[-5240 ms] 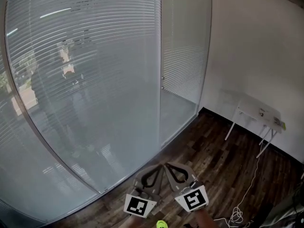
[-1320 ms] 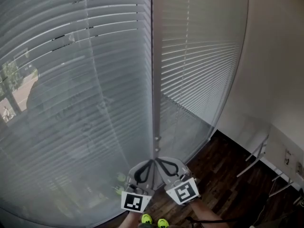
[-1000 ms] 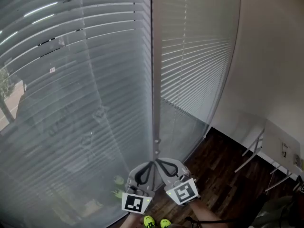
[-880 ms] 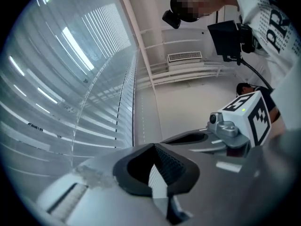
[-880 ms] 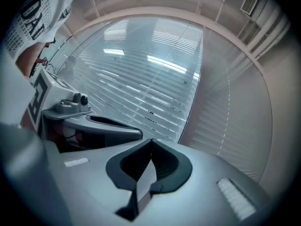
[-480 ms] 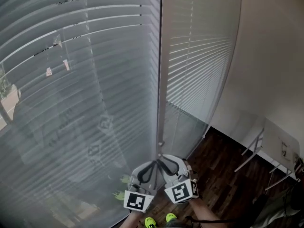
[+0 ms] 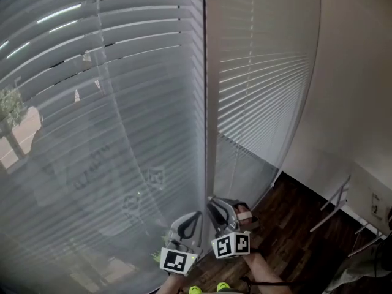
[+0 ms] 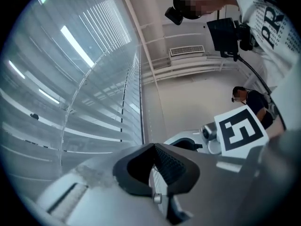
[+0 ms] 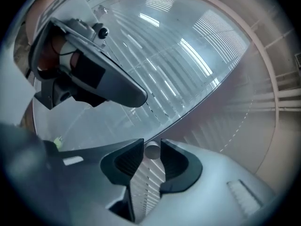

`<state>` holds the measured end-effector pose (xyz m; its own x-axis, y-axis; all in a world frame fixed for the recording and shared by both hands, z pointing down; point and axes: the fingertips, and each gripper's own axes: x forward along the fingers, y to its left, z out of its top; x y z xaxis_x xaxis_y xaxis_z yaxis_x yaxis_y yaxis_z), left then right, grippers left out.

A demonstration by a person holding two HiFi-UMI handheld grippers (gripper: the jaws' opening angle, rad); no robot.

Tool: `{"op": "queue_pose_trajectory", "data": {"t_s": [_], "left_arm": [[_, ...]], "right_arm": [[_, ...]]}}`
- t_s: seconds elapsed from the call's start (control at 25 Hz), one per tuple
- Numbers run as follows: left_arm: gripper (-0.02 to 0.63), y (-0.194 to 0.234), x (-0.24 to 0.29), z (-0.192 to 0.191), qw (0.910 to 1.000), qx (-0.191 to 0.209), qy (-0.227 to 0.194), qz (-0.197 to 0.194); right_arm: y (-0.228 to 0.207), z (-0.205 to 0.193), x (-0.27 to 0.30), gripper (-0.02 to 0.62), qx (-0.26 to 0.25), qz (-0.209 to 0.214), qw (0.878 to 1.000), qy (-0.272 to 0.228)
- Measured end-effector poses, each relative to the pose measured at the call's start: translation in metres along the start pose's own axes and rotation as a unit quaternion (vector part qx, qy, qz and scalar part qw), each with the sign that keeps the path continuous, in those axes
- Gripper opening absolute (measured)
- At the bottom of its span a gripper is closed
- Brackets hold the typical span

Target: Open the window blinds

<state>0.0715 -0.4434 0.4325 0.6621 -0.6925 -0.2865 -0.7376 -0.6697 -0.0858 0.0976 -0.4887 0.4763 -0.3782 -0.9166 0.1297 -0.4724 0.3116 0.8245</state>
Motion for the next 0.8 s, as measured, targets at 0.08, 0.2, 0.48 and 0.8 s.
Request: {"op": "queue_pose_trajectory", "data": {"t_s": [0.08,0.2,0.48,0.8], "left_arm": [[-0.006,0.0,0.004,0.001,1.0,0.0,-0.004,0.001],[-0.006,-0.003,0.008,0.002,0.9999,0.006,-0.01,0.003],[-0.006,-0.003,0.014,-0.005,0.9999,0.007,-0.004,0.01],[-0.006,-0.007,0.016,-0.009,0.9999,0.011,0.001,0.005]], "right_arm": [[-0.002,-0.002,0.007,0.118,-0.013,0.004,1.0,-0.001],[0.0,-0.006,0.016,0.141,-0.037,0.018,0.999,-0.002],[0.001,-0.006,0.019,0.141,-0.043,0.024,0.998,-0.03],[-0.002,-0.007,0.016,0.132,-0.016,0.028,0.998,-0.05]]}}
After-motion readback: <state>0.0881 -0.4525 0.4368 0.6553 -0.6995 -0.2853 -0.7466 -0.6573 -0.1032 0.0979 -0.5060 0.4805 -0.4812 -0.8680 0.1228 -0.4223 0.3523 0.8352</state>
